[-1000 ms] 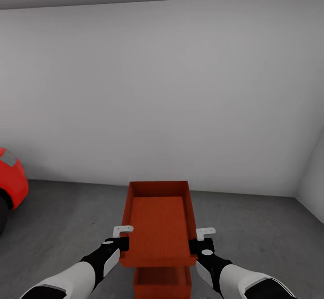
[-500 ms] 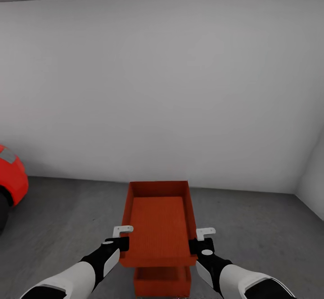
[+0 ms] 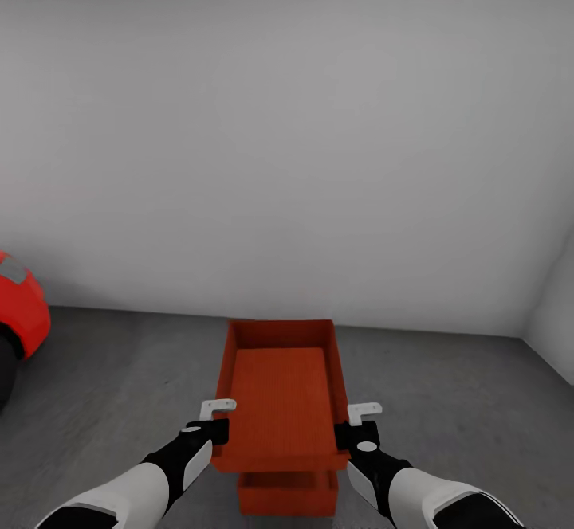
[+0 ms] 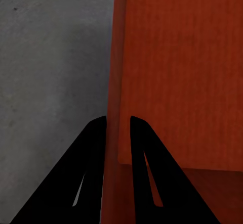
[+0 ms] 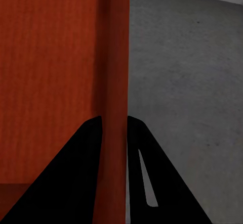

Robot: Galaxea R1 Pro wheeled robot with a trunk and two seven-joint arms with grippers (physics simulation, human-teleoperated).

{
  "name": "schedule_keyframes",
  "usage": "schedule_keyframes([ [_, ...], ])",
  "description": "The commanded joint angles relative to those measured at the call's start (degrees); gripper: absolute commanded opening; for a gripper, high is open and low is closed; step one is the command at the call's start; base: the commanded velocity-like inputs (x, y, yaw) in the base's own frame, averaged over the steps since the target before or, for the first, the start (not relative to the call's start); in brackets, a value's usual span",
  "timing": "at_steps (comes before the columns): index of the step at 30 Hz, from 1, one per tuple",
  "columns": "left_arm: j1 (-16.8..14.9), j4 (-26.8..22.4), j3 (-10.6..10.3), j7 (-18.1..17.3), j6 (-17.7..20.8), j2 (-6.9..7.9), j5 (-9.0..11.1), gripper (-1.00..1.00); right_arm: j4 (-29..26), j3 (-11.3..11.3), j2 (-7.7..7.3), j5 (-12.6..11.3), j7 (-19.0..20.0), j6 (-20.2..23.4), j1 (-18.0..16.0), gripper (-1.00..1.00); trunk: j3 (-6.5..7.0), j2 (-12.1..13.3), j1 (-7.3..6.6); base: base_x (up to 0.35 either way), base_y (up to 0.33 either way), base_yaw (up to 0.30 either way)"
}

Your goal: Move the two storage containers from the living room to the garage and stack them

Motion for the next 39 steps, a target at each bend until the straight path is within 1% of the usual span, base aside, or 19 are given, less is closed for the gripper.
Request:
schedule_keyframes([
  [1, -0.08, -0.34, 3.38, 0.68, -0.68, 5.05, -0.56, -1.0, 0.06, -2.64, 0.02, -0.1, 0.21, 0.01, 0.0, -1.0, -0.17, -0.05, 0.0, 0.0, 0.0, 0.0],
  [39, -0.07, -0.34, 3.38, 0.68, -0.67, 4.97, -0.56, -1.0, 0.06, -2.64, -0.04, -0.12, 0.21, 0.01, 0.0, -1.0, -3.68, -0.05, 0.0, 0.0, 0.0, 0.0],
])
